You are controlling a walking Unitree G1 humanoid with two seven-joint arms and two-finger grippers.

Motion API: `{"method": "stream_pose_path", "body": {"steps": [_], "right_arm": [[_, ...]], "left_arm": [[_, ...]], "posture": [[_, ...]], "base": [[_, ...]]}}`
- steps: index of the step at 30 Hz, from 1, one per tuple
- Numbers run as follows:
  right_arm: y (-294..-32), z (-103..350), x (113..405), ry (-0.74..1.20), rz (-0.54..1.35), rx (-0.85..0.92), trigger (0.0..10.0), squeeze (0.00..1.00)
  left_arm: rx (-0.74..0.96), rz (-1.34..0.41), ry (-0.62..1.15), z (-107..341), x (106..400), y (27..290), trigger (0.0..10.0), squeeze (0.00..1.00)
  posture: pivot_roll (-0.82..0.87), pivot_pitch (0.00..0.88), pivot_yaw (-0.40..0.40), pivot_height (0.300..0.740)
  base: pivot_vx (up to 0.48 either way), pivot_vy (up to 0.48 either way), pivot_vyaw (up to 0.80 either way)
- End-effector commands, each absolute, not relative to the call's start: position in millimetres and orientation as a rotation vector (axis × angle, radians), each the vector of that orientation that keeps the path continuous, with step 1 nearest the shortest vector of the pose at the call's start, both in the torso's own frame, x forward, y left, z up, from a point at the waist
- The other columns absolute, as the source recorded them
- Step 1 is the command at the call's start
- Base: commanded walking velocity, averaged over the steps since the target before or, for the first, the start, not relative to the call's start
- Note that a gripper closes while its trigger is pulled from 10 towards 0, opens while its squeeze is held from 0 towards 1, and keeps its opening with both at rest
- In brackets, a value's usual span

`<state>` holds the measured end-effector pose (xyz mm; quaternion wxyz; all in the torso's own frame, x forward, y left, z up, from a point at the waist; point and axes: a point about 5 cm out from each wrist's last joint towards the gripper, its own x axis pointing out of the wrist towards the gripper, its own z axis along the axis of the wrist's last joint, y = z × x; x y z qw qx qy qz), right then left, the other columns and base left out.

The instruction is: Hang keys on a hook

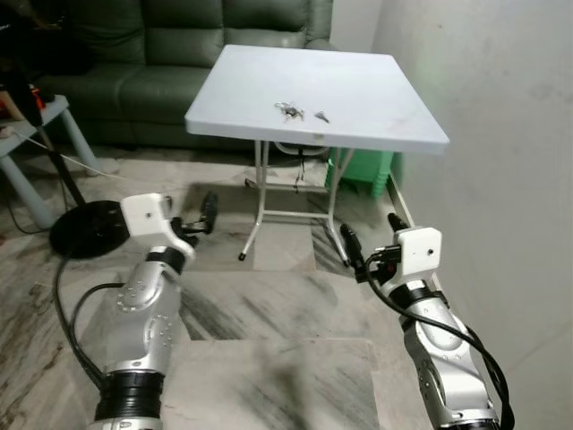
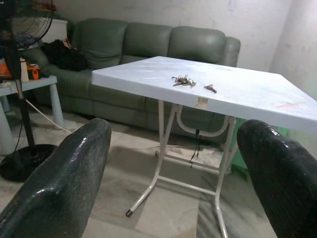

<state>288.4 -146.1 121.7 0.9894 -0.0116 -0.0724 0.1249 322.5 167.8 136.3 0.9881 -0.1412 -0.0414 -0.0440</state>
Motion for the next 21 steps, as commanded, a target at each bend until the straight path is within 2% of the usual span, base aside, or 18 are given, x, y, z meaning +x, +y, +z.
{"method": "stream_pose_path", "body": {"steps": [1,13,21], "right_arm": [[-154.6,126.2,288.5,-0.156,0.224,-0.025,10.0,0.0],[-157.2,126.0,288.2,-0.154,0.203,-0.013,10.0,0.0],[-157.8,125.9,287.8,-0.152,0.2,-0.01,10.0,0.0]], "left_arm": [[-0.284,-0.108,-0.068,139.3,325.3,158.4,10.0,0.0],[-0.276,-0.123,-0.074,140.7,324.5,163.6,10.0,0.0],[-0.28,-0.122,-0.082,142.9,324.1,164.2,10.0,0.0]], "posture": [[-0.06,0.0,-0.043,0.74],[-0.06,0.0,-0.04,0.74],[-0.05,0.0,-0.038,0.74]], "base": [[0.0,0.0,0.0],[0.0,0.0,0.0],[0.36,0.0,0.0]]}}
